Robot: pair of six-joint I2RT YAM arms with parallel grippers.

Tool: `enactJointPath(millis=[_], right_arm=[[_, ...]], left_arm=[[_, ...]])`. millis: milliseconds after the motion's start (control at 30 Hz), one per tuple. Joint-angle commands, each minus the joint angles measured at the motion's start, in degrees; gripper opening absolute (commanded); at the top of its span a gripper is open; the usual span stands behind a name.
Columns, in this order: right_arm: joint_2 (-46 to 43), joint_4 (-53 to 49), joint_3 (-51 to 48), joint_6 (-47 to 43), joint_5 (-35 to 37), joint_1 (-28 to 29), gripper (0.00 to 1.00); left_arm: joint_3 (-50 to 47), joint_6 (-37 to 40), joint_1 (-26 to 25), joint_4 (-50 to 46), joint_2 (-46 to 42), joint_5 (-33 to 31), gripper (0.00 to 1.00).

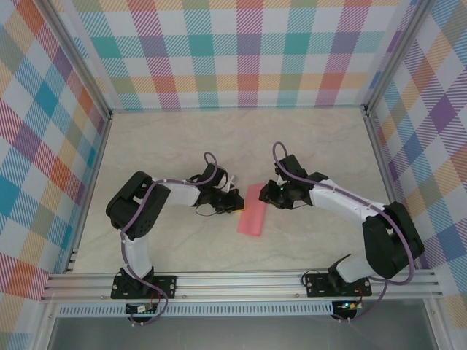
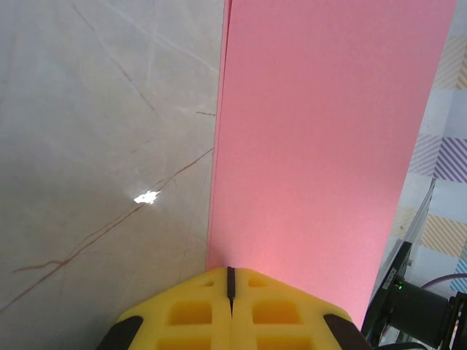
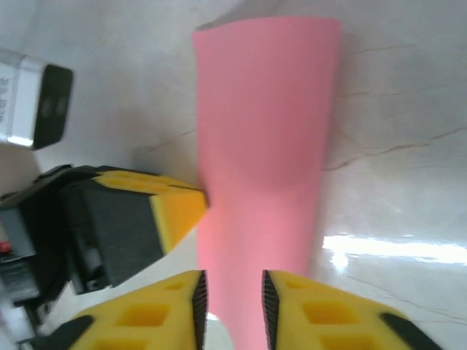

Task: Fold a paper plane with a square sheet of paper (pick it up from the middle)
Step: Hold the square sheet of paper at the center of the table, then fold the square sheet of paper in half at the center of the table.

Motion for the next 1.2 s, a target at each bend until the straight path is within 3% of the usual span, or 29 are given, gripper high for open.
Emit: enactJointPath(millis=[0,200,400,1167], right_arm=[[1.44,9.50,-2.19,0.01,-8.88,0.17,0.14],[4.41,12.90,-4.26,0.12,-10.57,-0.12,0.08],[7.54,19.09,-7.76,1.33,-15.14,-1.84,0.10],[12.24,25.10,-16.48,-0.41,-15.96,-4.11,0.15]], left_arm=[[-0.23,1.65,-0.79,-4.16,0.99,-3.34,0.00],[-0.01,1.78,-0.79,-4.55,1.52,-3.31,0.00],[0.69,2.35,-0.74,-5.62,1.68,-3.79,0.00],[0.94,3.19,-0.92,-7.25,3.02,-3.52,0.00]])
